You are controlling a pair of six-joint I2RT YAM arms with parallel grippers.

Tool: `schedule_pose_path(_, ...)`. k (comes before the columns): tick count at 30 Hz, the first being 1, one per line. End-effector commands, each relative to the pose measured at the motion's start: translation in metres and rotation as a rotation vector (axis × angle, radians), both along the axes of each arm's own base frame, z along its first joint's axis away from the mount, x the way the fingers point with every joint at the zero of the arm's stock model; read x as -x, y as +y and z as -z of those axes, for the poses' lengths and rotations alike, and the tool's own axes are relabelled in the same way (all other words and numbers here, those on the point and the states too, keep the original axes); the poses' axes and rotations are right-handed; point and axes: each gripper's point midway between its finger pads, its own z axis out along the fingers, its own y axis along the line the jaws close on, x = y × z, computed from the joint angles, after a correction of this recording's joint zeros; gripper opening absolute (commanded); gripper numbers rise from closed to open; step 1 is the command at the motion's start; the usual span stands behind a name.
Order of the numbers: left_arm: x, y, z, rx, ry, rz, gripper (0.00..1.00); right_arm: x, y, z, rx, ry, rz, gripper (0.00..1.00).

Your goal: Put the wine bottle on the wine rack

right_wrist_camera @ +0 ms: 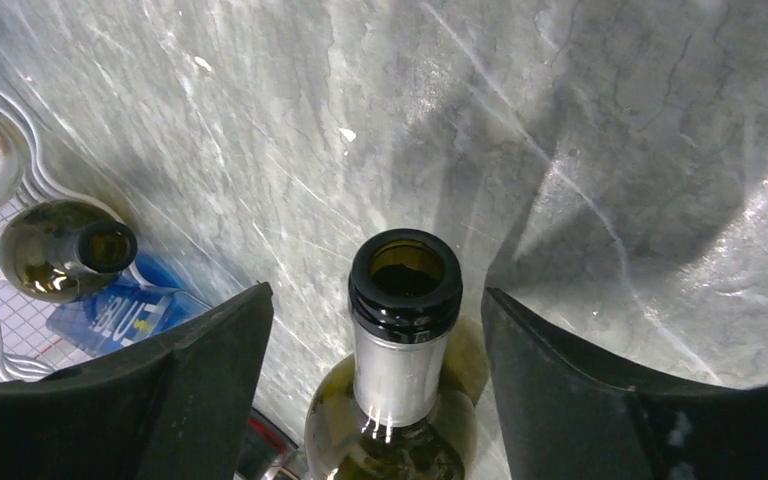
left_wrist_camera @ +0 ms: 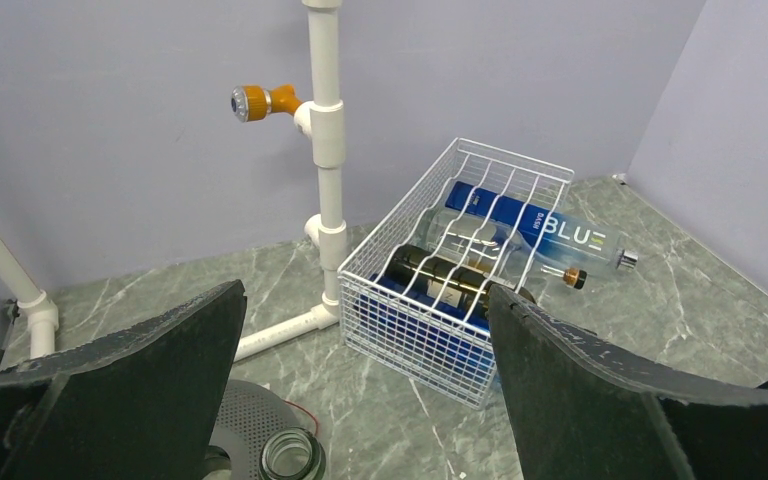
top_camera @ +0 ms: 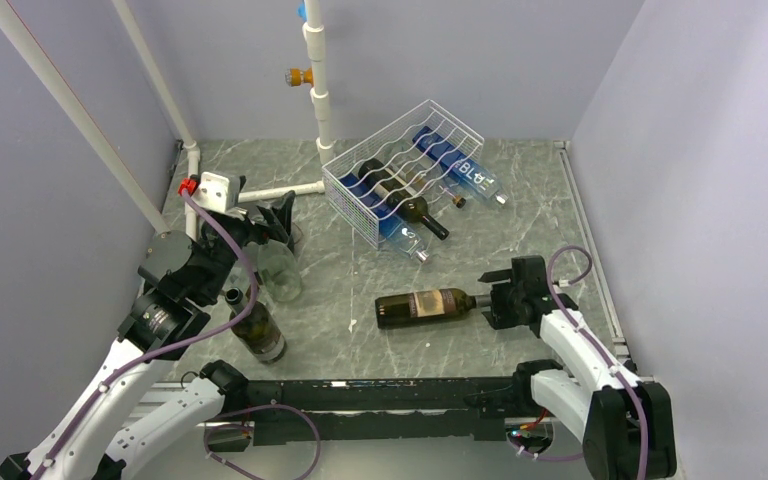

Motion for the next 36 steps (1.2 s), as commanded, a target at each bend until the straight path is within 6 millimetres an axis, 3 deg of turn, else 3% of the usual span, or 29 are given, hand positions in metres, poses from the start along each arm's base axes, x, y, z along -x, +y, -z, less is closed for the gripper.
schedule_pose_path(1,0.005,0.000,-0.015,0.041,-0.034,0.019,0.96,-0.003,-0.001,-0.020,0.018,-0.027,-0.024,0.83)
schedule_pose_path(6,0.009,0.001,-0.019,0.054,-0.044,0.026,0.96,0.004,-0.001,-0.029,0.054,0.008,-0.085,0.99)
schedule_pose_path(9,0.009,0.001,-0.019,0.055,-0.047,0.025,0.96,0.006,0.000,-0.033,0.070,0.027,-0.120,1.00)
schedule_pose_path(15,0.008,0.001,-0.017,0.051,-0.040,0.022,0.96,0.009,-0.017,-0.052,0.227,0.079,-0.214,1.00)
schedule_pose_path(18,0.008,0.002,-0.018,0.054,-0.040,0.017,0.96,0.004,-0.022,-0.070,0.291,0.051,-0.276,1.00)
schedule_pose_path(21,0.009,0.004,-0.019,0.055,-0.046,0.010,0.97,-0.016,-0.021,-0.097,0.380,-0.035,-0.413,1.00)
schedule_pose_path(23,0.009,0.005,-0.019,0.059,-0.045,0.008,0.97,-0.036,-0.006,-0.113,0.414,-0.146,-0.593,1.00)
schedule_pose_path(25,0.010,0.003,-0.019,0.061,-0.043,0.018,0.97,-0.053,0.025,-0.127,0.403,-0.312,-0.843,1.00)
schedule_pose_path(27,0.010,0.001,-0.020,0.063,-0.045,0.029,0.97,-0.065,0.051,-0.144,0.397,-0.453,-1.056,1.00)
schedule_pose_path(29,0.011,0.000,-0.021,0.068,-0.046,0.039,0.96,-0.073,0.068,-0.147,0.477,-0.507,-1.265,1.00)
schedule_pose_path(32,0.013,-0.001,-0.022,0.072,-0.050,0.048,0.96,-0.067,0.089,-0.129,0.615,-0.487,-1.580,1.00)
schedule_pose_path(36,0.014,0.002,-0.023,0.073,-0.054,0.035,0.96,-0.025,0.116,-0.085,0.663,-0.379,-2.070,1.00)
